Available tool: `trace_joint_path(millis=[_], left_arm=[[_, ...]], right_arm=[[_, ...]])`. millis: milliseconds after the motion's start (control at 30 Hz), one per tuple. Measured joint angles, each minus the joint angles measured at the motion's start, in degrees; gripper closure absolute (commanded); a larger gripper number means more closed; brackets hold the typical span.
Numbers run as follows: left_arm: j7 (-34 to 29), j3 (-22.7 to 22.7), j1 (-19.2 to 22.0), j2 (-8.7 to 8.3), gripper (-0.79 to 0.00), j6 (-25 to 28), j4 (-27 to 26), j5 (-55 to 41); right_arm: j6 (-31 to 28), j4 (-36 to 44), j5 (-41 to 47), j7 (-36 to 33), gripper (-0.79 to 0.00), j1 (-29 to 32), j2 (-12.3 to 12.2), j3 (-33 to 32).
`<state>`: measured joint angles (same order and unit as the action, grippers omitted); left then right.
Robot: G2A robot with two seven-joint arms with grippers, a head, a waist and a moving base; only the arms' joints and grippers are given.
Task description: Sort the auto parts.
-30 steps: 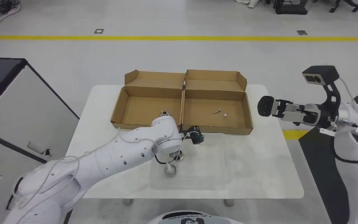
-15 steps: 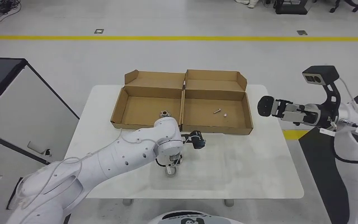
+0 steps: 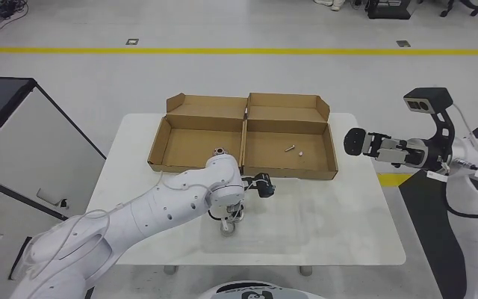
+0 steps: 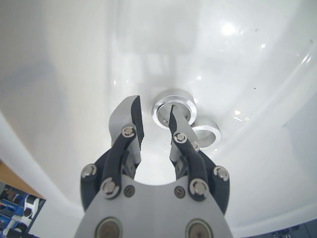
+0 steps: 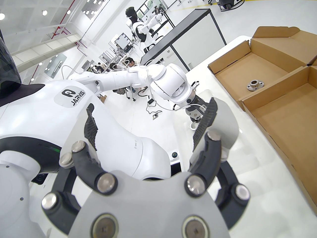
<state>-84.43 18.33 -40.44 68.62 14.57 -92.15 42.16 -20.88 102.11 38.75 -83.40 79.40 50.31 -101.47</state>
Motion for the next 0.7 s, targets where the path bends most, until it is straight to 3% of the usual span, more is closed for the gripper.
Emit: trace_joint_path(millis=[300,700], left_arm=[[-0.54,-0.25,-0.33,0.65,-0.212,0.86,1.19,0.09],[-0.97,0.24,-0.69,1.04,0.000,1.12,2.00,1.06]], right_arm=[[0.00,0.00,0.00,0.00,-0.785,0.00,0.00,0.00],[0.00,0.00,0.00,0.00,-0.785,0.00,0.00,0.00]])
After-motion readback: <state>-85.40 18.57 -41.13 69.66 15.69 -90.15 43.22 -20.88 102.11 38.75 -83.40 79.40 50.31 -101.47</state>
